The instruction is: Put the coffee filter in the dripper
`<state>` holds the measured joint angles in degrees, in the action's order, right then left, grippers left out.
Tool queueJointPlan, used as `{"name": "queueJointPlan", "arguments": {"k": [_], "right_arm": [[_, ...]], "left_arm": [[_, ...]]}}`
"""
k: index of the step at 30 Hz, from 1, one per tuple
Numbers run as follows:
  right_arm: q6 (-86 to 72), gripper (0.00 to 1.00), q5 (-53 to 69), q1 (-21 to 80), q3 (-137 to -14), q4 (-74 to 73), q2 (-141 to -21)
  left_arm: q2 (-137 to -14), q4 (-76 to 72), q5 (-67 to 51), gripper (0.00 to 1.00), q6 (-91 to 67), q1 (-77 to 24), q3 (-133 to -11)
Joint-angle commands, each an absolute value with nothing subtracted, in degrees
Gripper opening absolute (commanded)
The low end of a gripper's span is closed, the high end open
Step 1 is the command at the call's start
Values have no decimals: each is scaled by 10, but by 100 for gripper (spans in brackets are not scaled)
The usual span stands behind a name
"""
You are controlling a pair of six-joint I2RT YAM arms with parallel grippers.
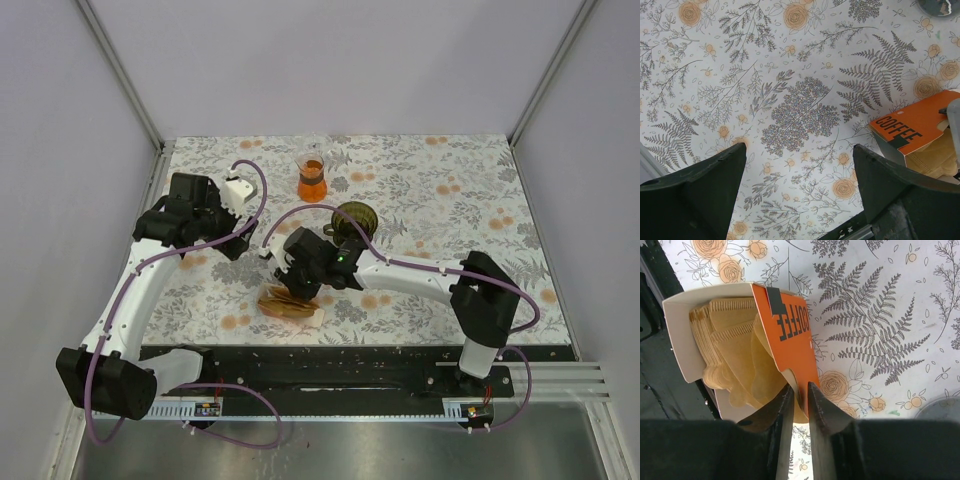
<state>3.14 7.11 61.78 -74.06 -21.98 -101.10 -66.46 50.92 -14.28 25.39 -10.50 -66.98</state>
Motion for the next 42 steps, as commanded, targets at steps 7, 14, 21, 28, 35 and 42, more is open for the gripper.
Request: {"name": "queueJointPlan", "arguments": {"k": [7,14,21,28,35,42], "right_arm": [[41,3,93,623,-776,-236,-994],[48,0,85,622,-775,-250,-948],[52,0,89,623,-775,-250,-928],[47,0,75,622,-787,-237,-964],[40,0,24,622,-816,-240,-1019],[19,0,23,622,-809,-216,-1040]], "left_arm": [[-650,497,-144,91,250,-101,-675],[-651,500,-148,91,251,-101,-676],[-651,501,-148,91,253,-101,-675],[-654,507,-171,91,255,-101,-679],[-669,581,-301,85,302,-101,-675],[-692,613,-342,82,310,-98,-648]]}}
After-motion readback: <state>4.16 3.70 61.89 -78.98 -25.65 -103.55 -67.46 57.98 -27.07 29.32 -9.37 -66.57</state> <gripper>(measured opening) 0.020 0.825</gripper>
